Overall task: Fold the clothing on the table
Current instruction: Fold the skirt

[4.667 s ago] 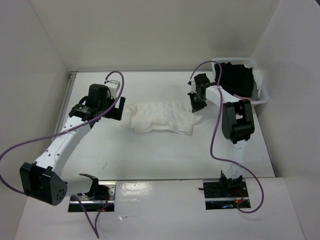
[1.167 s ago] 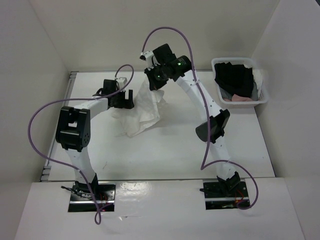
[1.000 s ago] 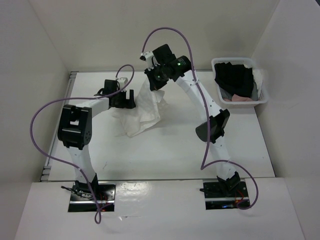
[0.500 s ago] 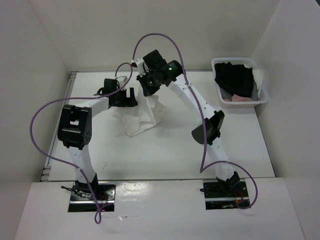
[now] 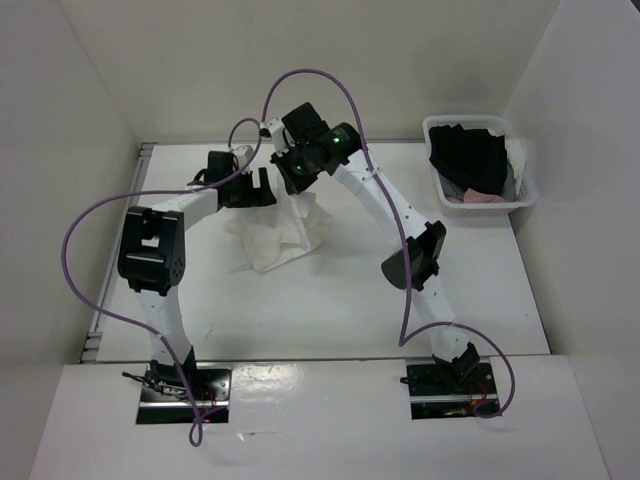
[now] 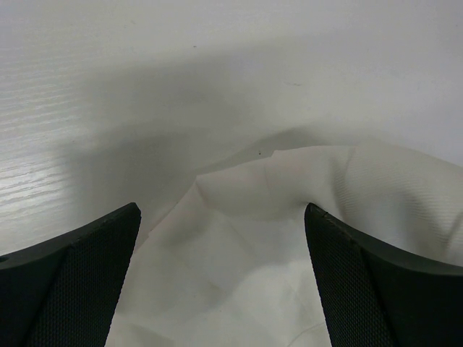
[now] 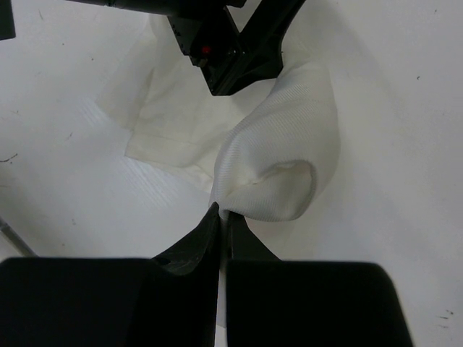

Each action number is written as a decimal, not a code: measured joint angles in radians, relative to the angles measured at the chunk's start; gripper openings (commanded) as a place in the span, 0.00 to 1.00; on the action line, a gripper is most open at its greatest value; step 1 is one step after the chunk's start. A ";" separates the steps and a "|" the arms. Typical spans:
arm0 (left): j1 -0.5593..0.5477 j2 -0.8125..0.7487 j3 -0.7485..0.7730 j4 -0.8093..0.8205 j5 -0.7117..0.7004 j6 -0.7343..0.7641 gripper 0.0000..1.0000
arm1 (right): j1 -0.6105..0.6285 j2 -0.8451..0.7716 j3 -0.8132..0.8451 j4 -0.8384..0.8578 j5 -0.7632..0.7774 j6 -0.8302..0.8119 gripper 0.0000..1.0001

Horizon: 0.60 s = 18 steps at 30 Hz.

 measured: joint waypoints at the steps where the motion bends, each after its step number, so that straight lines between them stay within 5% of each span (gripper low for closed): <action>1: 0.006 -0.005 0.000 -0.008 0.000 0.000 1.00 | 0.000 0.000 0.000 0.000 0.001 0.000 0.00; 13: 0.350 -0.397 -0.042 -0.162 -0.032 -0.008 1.00 | 0.021 0.075 0.136 0.004 -0.103 0.000 0.00; 18: 0.376 -0.589 -0.092 -0.234 -0.059 0.057 1.00 | 0.045 0.183 0.198 0.008 -0.152 0.001 0.00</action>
